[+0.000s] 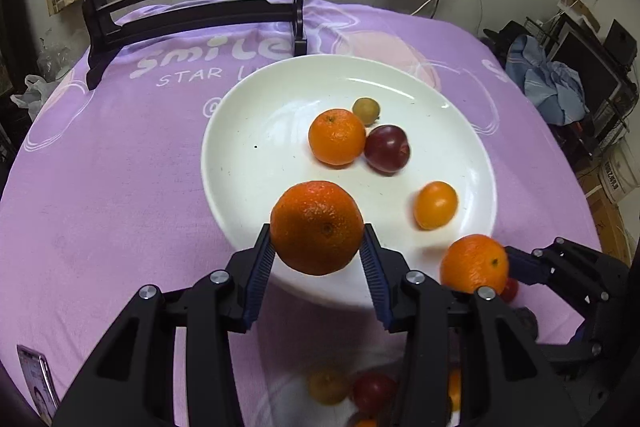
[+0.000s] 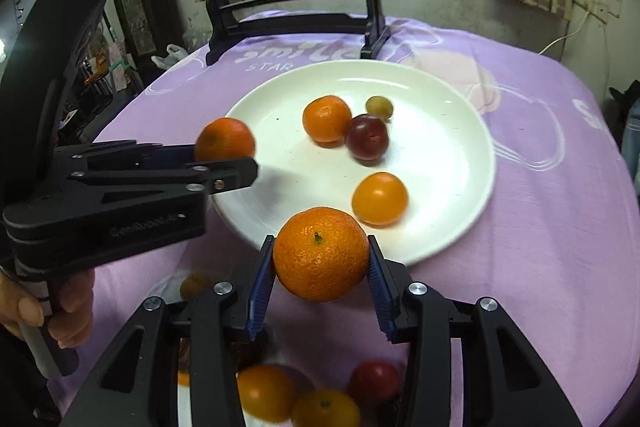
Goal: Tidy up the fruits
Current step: 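Lower both held fruits into the white plate and open both grippers, then grasp a dark brown fruit with the right gripper while the left gripper grasps an orange, then carry both fruits to the white plate and release them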
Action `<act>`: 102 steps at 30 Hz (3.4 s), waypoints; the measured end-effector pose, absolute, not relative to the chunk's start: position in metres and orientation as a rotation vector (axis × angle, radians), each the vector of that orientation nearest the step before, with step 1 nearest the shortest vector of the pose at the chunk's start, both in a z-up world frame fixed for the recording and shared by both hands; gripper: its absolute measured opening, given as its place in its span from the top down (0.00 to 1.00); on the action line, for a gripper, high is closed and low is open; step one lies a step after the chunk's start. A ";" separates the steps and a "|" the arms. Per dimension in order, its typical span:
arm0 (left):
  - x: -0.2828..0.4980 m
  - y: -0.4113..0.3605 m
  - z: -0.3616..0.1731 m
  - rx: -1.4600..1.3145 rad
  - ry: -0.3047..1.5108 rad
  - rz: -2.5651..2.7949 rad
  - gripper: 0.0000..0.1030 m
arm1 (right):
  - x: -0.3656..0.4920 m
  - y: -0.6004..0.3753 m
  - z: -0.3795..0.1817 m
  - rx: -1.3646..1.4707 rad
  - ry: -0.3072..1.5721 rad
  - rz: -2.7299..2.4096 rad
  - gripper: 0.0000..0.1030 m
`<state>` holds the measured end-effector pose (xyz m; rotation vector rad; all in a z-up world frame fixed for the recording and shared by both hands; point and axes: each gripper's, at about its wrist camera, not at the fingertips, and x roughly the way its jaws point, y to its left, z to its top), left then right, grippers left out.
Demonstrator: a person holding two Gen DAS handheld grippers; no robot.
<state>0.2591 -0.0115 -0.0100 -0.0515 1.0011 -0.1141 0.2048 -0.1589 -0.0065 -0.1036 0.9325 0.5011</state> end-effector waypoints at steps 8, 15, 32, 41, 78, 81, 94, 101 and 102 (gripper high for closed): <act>0.297 -0.012 -0.032 -0.066 1.039 -0.062 0.33 | 0.234 -0.146 -0.018 -0.085 0.938 0.554 0.53; 0.260 -0.008 0.004 -0.041 0.918 -0.034 0.15 | 0.217 -0.170 0.003 0.004 0.890 0.543 0.43; 0.129 -0.007 0.012 -0.043 0.870 -0.081 0.11 | 0.115 -0.220 0.039 -0.031 0.809 0.392 0.28; 0.085 -0.019 -0.011 0.053 0.872 -0.114 0.11 | 0.079 -0.250 -0.020 -0.042 0.911 0.324 0.28; 0.114 -0.031 -0.057 0.044 1.016 -0.138 0.21 | 0.076 -0.240 -0.030 -0.070 0.906 0.354 0.57; 0.117 -0.031 -0.059 0.022 1.020 -0.118 0.22 | 0.067 -0.236 -0.030 -0.068 0.909 0.373 0.57; 0.099 -0.038 -0.050 0.033 0.998 -0.199 0.63 | 0.047 -0.231 -0.026 -0.058 0.909 0.395 0.57; 0.077 -0.023 -0.024 0.031 0.934 -0.213 0.63 | 0.037 -0.224 -0.019 -0.068 0.895 0.411 0.57; 0.074 -0.021 -0.020 0.030 0.924 -0.214 0.63 | 0.035 -0.223 -0.017 -0.067 0.890 0.414 0.57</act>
